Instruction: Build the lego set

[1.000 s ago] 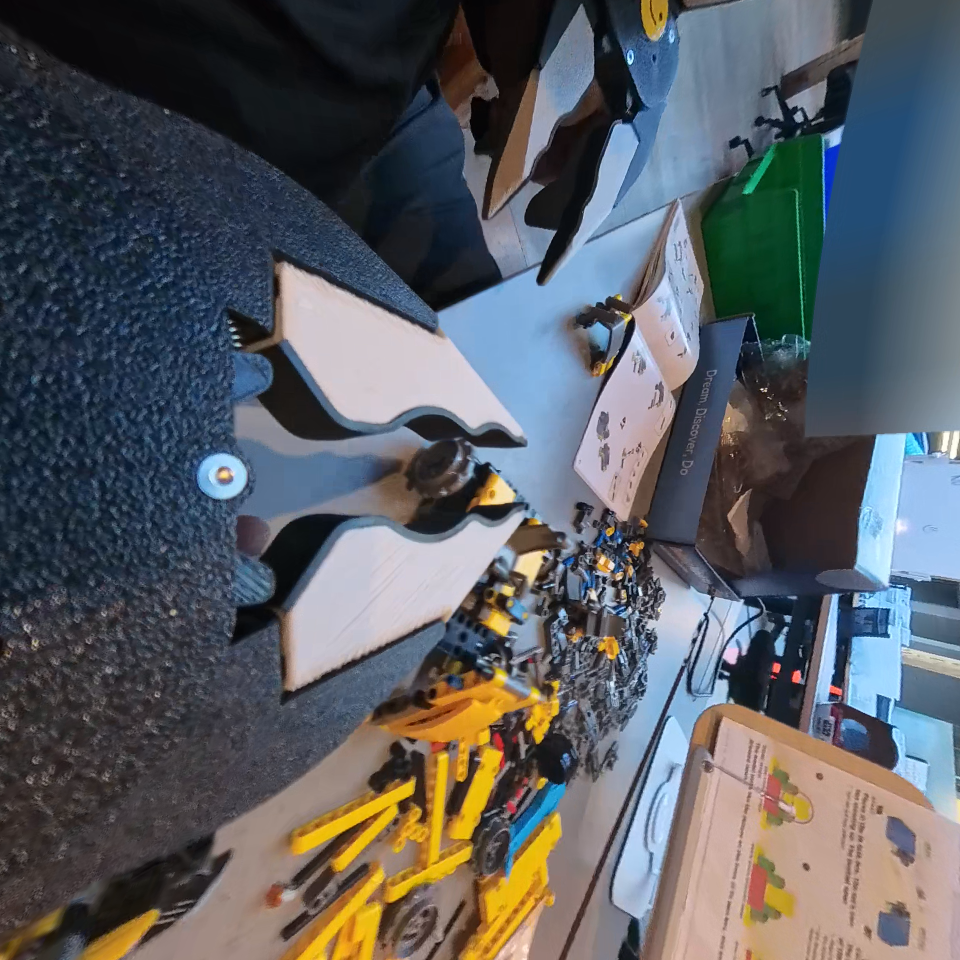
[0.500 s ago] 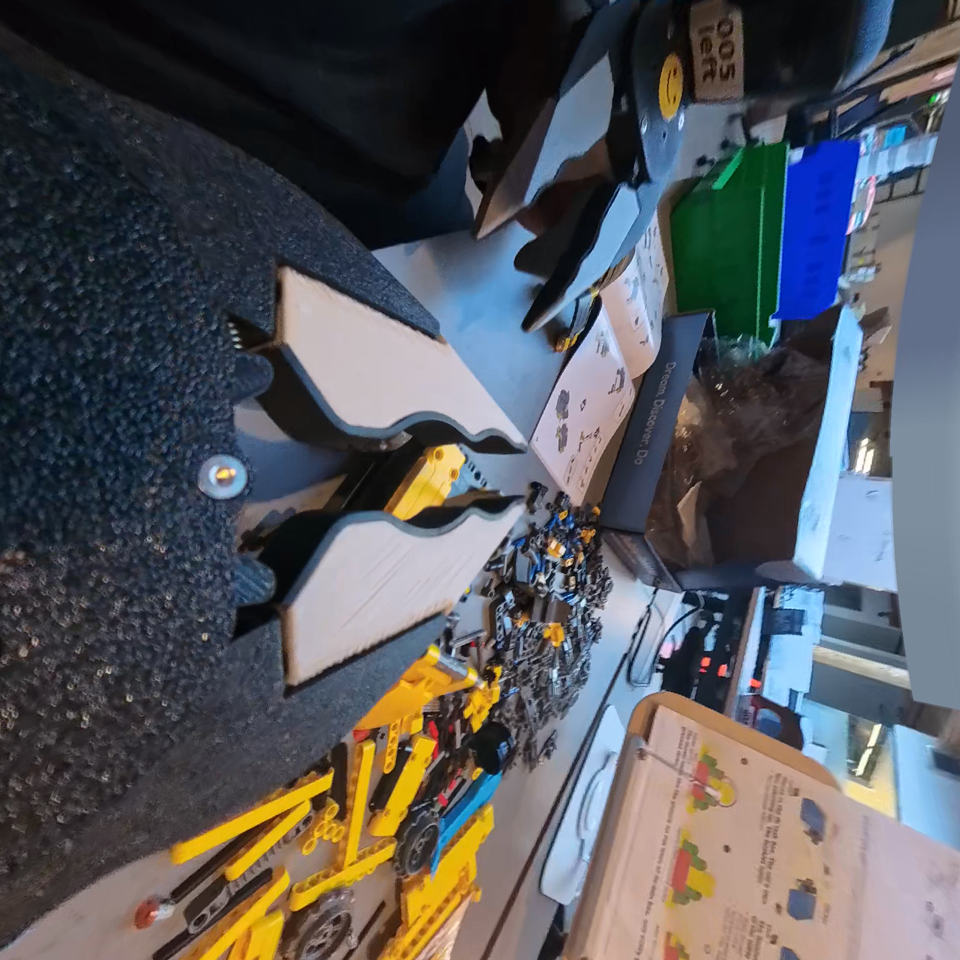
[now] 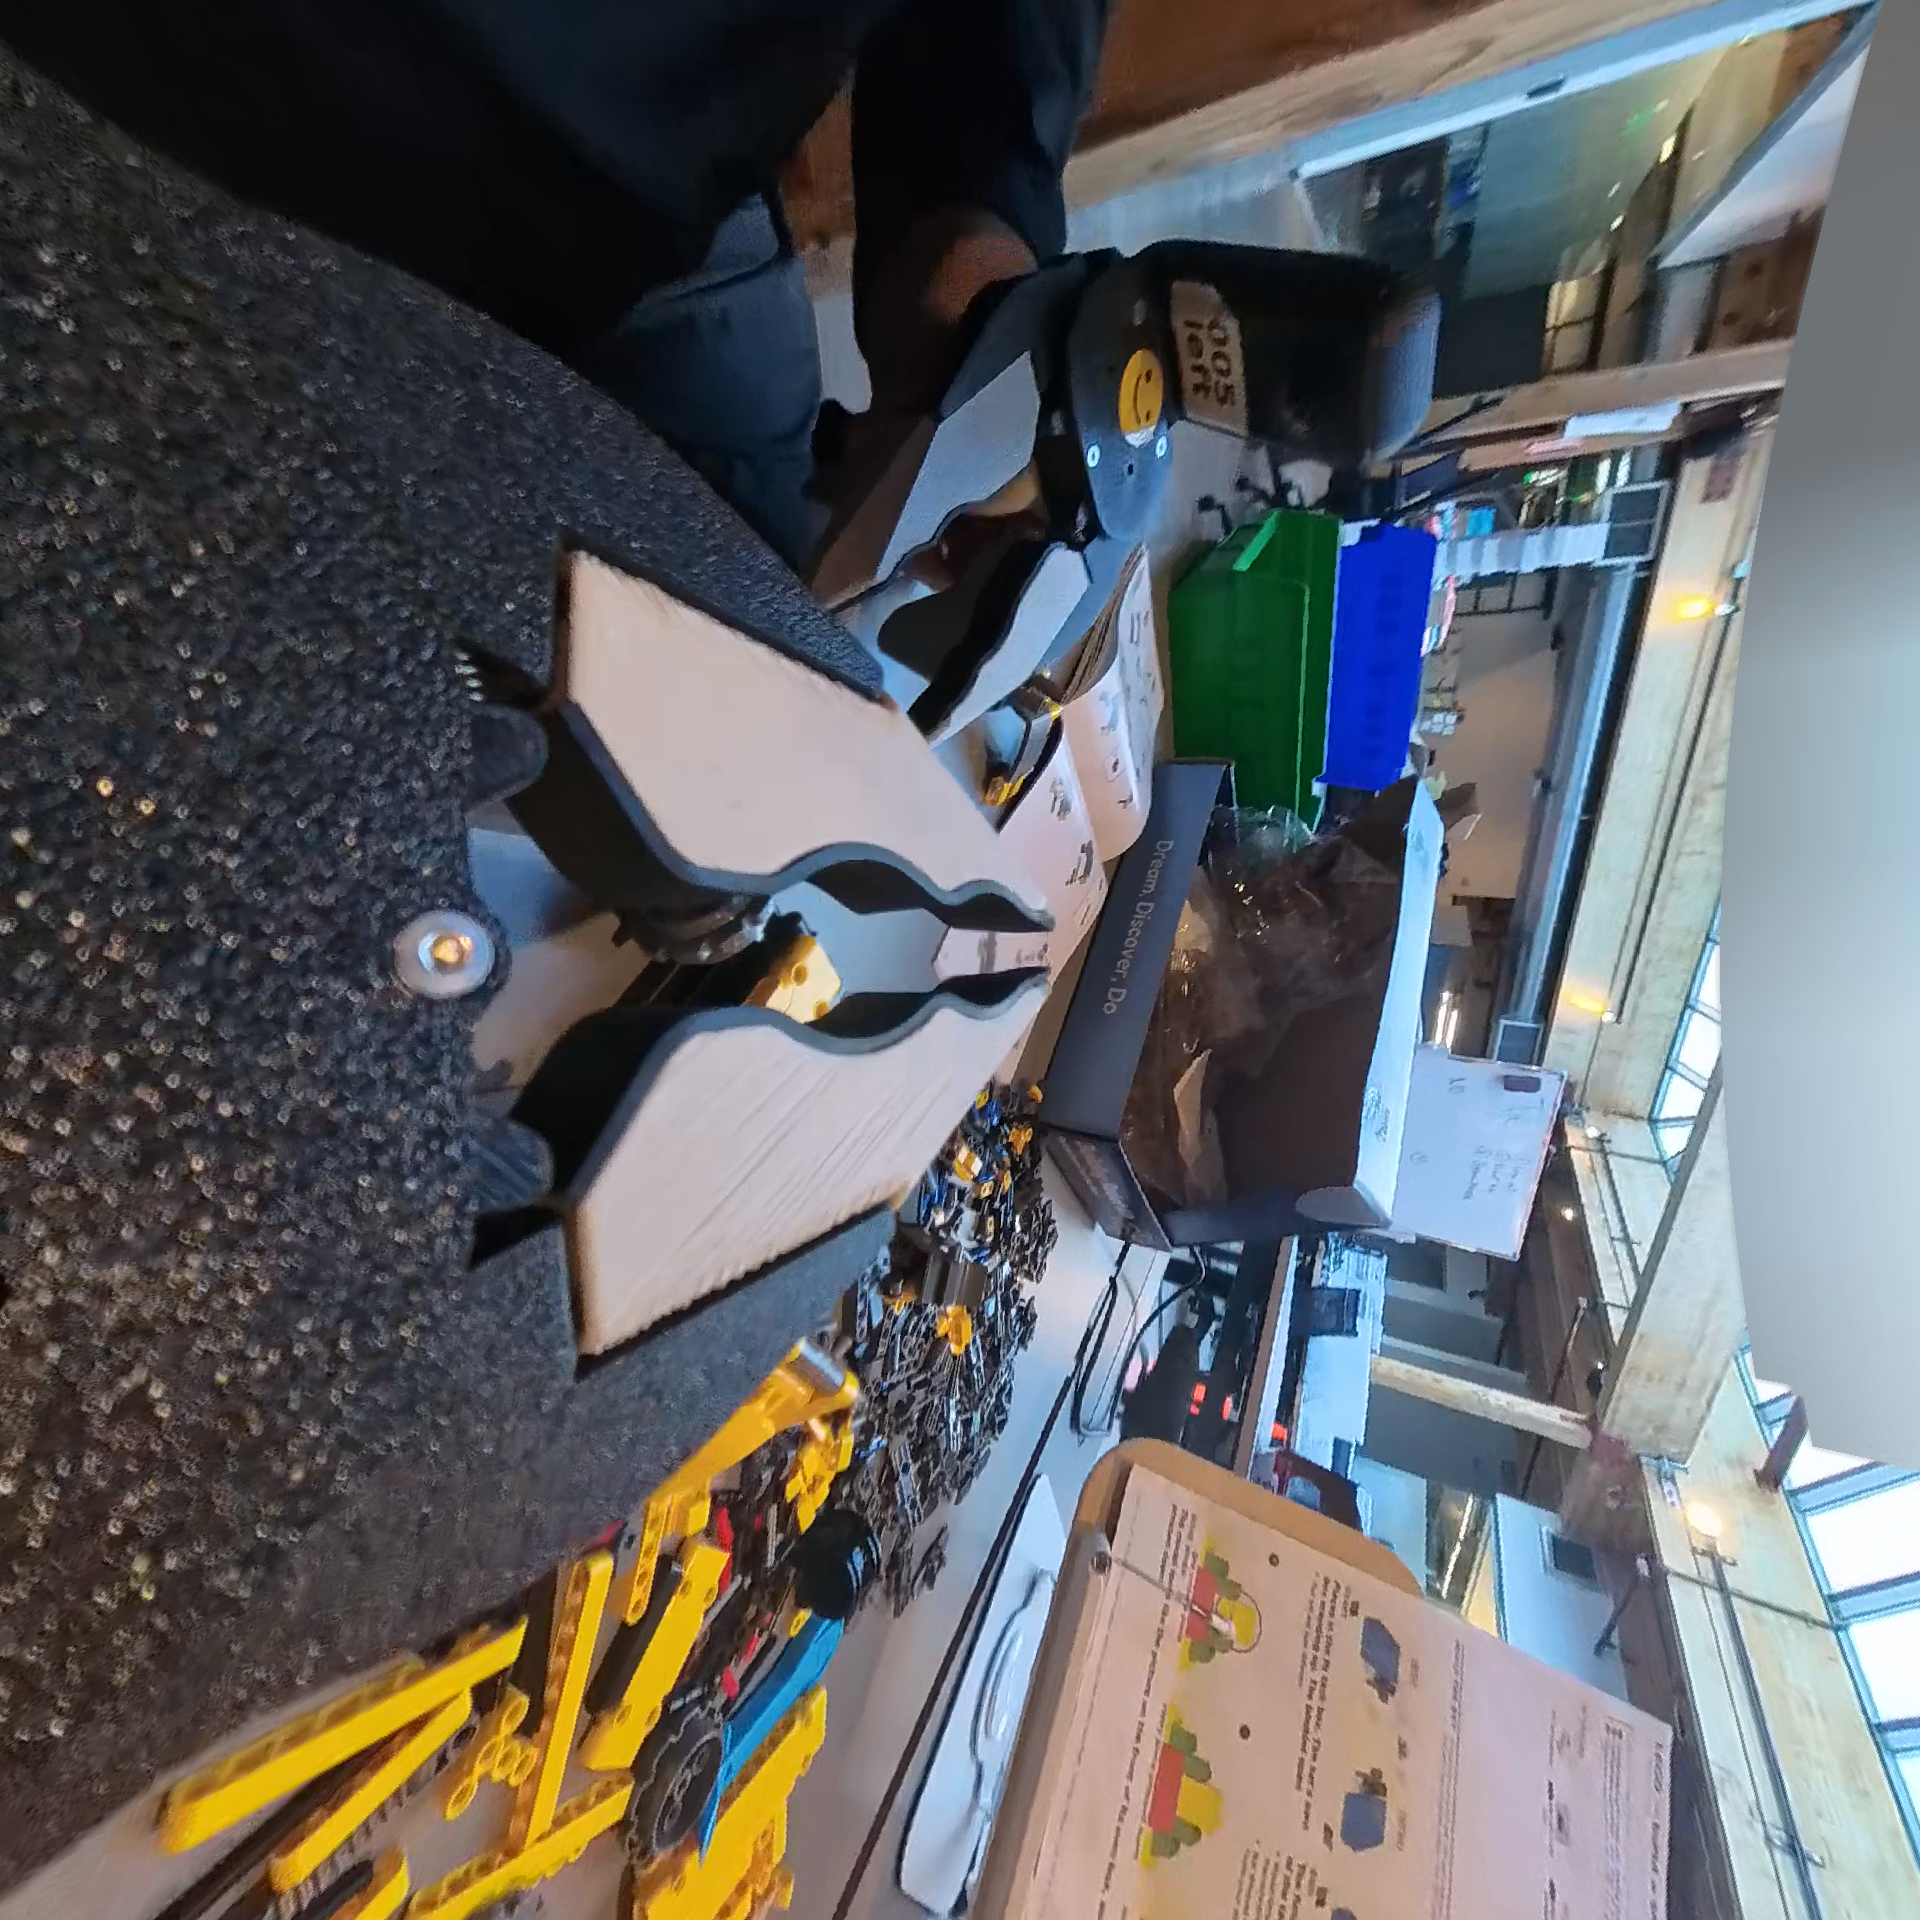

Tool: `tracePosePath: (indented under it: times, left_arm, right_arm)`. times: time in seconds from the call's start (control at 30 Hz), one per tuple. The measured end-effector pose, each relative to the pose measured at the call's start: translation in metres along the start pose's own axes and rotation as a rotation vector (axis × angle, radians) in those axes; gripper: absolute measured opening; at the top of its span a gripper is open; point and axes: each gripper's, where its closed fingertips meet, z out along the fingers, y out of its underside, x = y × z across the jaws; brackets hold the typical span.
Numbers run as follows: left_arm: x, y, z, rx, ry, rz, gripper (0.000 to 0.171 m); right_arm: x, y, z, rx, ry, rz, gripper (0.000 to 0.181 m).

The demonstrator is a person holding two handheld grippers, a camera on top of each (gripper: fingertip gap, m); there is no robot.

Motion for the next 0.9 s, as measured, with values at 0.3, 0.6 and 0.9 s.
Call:
tracePosePath:
  times: [0.3,0.6,0.9]
  left_arm:
    - [0.008,0.008,0.003,-0.001,0.004,0.014,0.047]
    - [0.007,-0.028,-0.002,0.066,0.168,0.01,0.046]
    - [-0.004,-0.06,0.002,0.162,0.25,-0.066,0.044]
  right_arm:
    - [0.0,-0.003,-0.002,0.026,-0.025,0.048,0.006]
    - [0.02,0.004,0.002,-0.024,0.138,-0.007,0.0]
    - [0.03,0.005,0.002,-0.027,0.161,0.045,0.001]
